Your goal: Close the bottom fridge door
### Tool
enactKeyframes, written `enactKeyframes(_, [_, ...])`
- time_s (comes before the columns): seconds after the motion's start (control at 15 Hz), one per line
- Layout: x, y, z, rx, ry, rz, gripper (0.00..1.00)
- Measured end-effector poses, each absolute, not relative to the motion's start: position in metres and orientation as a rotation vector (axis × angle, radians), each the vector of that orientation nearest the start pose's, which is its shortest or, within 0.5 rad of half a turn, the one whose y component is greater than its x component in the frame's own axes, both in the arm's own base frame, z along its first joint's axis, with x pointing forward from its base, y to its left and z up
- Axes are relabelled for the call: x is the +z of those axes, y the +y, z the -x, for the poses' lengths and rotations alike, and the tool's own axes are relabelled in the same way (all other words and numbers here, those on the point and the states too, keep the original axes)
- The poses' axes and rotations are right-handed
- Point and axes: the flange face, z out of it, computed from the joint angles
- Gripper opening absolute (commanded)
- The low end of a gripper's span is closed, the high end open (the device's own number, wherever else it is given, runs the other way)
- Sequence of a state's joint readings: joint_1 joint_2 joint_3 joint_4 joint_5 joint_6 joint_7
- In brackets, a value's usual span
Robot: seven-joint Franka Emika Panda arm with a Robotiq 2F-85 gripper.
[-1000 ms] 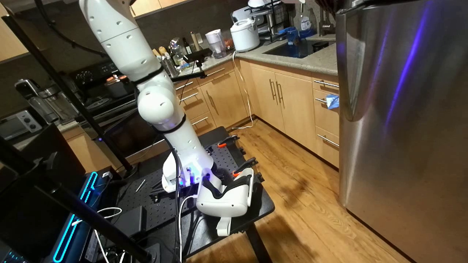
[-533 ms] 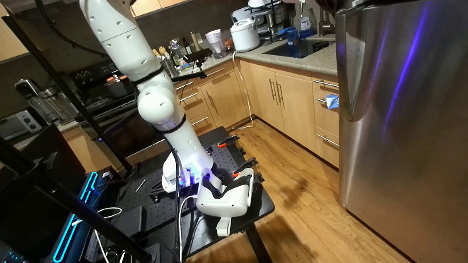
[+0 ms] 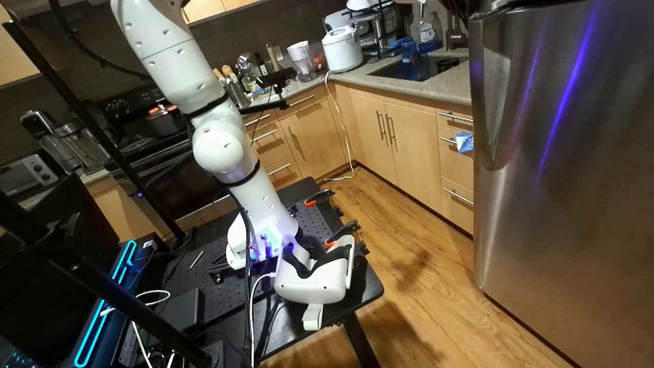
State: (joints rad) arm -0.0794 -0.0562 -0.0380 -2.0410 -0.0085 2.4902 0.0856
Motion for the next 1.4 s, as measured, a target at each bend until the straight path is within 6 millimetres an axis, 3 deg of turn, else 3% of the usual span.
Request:
enactKeyframes(0.33, [0.533,-0.062,-0.566,-0.813,0.280,3.039,0.00])
enactKeyframes(0.67, [0.533,-0.064,-0.544,-0.738,0.273,3.076,0.00])
enactKeyframes(1.0, [0.524,-0.073,-0.516,-0.617,0.281,3.132,0.00])
enactKeyframes(1.4, [0.533,-0.093,-0.498,-0.692,0.332,3.119,0.00])
